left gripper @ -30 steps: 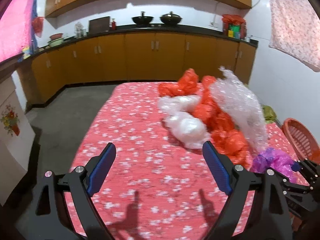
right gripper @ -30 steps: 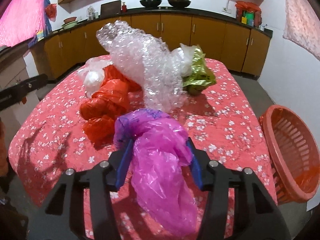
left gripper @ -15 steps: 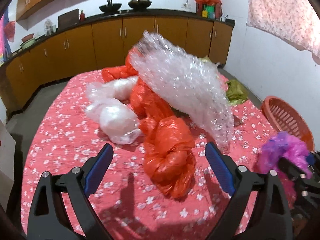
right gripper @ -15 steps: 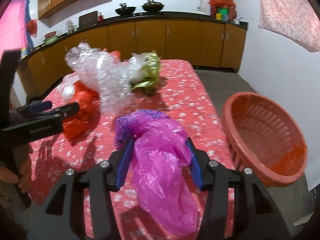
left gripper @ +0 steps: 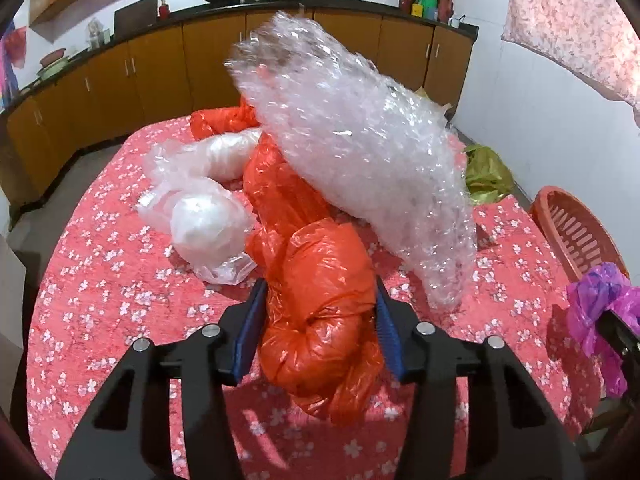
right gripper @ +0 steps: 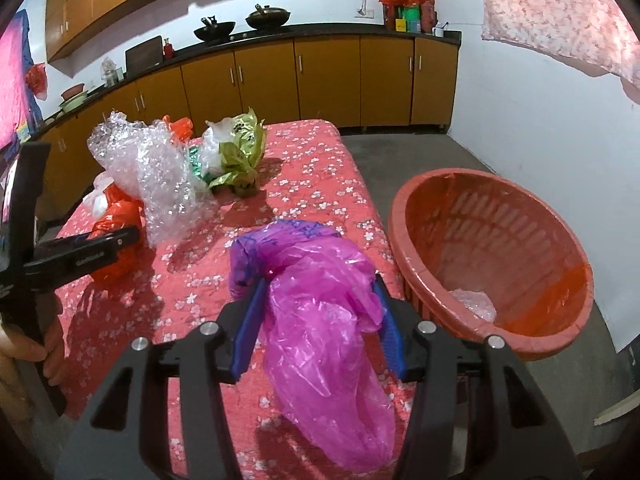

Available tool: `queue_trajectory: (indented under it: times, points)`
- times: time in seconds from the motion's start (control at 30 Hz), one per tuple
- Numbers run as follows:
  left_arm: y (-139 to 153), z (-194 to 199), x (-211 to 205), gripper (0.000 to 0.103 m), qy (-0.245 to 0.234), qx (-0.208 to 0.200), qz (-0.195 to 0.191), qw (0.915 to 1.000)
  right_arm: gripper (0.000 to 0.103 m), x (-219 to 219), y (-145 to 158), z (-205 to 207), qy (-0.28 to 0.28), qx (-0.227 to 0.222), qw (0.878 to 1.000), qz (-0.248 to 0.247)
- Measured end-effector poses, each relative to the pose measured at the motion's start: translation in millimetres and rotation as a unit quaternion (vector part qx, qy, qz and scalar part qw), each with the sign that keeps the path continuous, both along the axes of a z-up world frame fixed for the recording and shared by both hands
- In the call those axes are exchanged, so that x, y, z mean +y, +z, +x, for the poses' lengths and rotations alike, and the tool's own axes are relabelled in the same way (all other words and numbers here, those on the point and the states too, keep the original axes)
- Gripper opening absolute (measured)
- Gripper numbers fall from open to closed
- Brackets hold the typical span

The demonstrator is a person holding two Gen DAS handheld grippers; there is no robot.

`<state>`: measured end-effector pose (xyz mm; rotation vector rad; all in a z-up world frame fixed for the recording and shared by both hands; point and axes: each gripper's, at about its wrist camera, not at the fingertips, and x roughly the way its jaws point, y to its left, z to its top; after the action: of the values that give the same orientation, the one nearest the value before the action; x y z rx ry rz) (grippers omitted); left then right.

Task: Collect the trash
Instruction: 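Carry both bags over the orange basket and open both tools to release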

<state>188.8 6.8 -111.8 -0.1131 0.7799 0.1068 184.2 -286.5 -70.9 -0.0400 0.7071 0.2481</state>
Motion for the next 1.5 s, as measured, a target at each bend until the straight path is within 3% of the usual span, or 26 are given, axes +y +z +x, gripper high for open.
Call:
queue_trajectory:
  times: [0.5, 0.77, 1.07, 1.5]
  points:
    - [45.8, -62.4, 39.6, 0.051, 0.031, -0.053, -0.004, 0.9981, 0.051, -1.5, 23.8, -15.8, 0.001, -0.024, 1.000, 0.015]
    - [75.4, -75.3, 45.0, 0.051, 0.032, -0.084, 0.002, 0.9960, 0.051, -6.2, 40.3, -27.7, -0.005, -0.045, 0.999, 0.022]
    - [98.6, -71.8, 12.6, 0.051, -0.015, -0.108, 0.014, 0.9939, 0.051, -29.9, 62.6, -40.4, -0.034, -0.073, 0.996, 0.024]
    - [109.8, -59.4, -42.8, 0.051, -0.080, -0.113, 0.030, 0.9899, 0.051, -72.7, 79.5, -44.7, -0.097, -0.094, 0.991, 0.018]
